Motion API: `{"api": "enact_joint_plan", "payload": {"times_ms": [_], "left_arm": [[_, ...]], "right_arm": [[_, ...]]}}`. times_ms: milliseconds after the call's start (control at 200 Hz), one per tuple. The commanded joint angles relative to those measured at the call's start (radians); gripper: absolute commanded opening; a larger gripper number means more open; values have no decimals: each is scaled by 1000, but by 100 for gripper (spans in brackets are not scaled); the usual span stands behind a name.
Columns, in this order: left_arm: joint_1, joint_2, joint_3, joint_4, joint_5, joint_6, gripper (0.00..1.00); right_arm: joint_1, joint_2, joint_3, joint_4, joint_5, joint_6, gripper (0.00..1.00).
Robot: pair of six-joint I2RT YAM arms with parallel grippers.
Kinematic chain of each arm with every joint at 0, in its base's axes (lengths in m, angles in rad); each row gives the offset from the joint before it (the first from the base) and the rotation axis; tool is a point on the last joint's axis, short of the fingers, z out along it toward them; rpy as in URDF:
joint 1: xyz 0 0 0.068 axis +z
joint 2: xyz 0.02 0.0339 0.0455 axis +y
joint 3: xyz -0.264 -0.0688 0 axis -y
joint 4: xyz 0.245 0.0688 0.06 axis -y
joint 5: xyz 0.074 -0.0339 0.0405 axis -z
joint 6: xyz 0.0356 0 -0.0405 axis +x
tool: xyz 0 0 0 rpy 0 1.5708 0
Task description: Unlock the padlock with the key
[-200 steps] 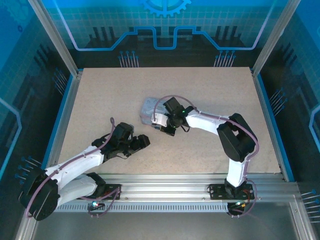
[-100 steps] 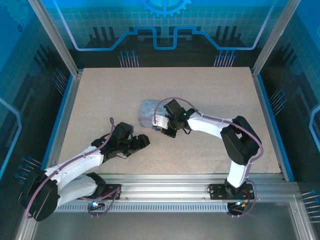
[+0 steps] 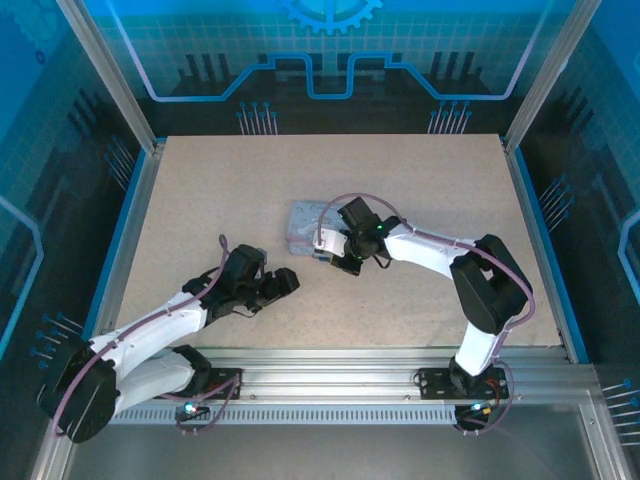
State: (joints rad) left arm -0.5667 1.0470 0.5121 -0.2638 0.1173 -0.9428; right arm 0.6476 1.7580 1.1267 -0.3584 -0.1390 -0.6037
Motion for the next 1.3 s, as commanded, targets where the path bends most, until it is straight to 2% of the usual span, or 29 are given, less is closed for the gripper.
{"api": "enact_joint_plan", "payload": {"times_ms": [0,130,220,470,595,891,1036,1291], "left_arm": [[8,-3,5,3,-34,-6,81],[26,28,48,18,-85,6,87],[70,64,92,43,-106,25,90],[175,288,306,105,-71,103,89],[191,409,396,104,-50,125,83],[199,556,448,130,-4,139,54],[199,588,441,115,-15,153,47],[209,598,424,112,-31,173,43]], "right_arm": [[-13,-4,13,-28,-11,-11,0],[-10,-25,-12,-3,-31,11,0],[-4,-36,-26,10,-33,19,0],[12,-54,-44,19,-32,26,0],[19,-68,-57,24,-37,31,0],[26,-78,-71,14,-8,38,0],[14,-88,-77,13,-5,55,0],[7,-122,-106,6,20,58,0]]}}
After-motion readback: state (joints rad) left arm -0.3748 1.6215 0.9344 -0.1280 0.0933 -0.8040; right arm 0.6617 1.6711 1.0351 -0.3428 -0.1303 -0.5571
